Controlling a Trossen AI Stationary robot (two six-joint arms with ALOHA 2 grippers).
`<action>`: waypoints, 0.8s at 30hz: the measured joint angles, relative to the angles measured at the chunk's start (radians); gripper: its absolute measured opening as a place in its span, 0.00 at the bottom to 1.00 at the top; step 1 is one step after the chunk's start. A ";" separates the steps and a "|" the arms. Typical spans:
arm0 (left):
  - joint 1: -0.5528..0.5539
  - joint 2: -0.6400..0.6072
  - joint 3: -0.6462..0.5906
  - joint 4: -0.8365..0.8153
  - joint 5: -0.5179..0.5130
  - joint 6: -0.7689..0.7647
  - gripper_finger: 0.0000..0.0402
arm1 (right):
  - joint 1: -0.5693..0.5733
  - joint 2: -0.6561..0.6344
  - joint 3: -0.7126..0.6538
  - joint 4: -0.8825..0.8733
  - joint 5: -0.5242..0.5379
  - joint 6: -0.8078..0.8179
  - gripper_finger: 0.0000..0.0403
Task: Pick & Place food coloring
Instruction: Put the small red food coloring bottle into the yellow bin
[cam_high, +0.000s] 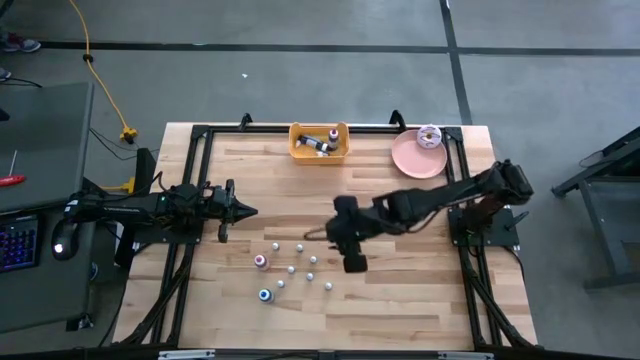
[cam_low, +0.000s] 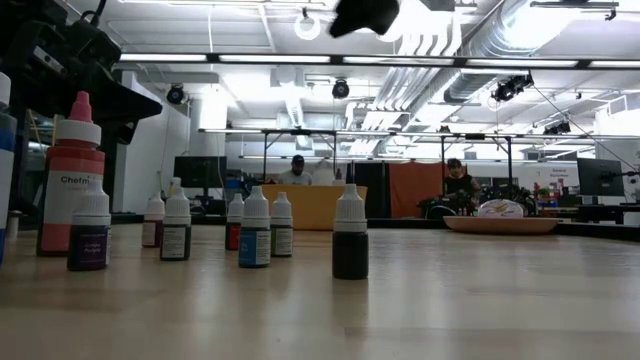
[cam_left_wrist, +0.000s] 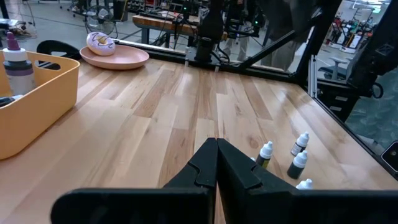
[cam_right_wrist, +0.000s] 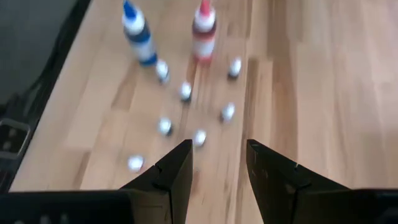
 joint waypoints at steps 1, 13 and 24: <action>0.000 0.000 0.000 0.000 0.000 0.000 0.00 | 0.014 0.000 0.000 -0.029 0.007 0.025 0.35; 0.000 0.000 0.000 0.000 0.000 0.000 0.00 | 0.098 0.157 -0.002 -0.133 -0.182 0.142 0.35; 0.000 0.000 0.000 0.000 0.000 0.000 0.00 | 0.111 0.289 -0.001 -0.014 -0.237 -0.043 0.35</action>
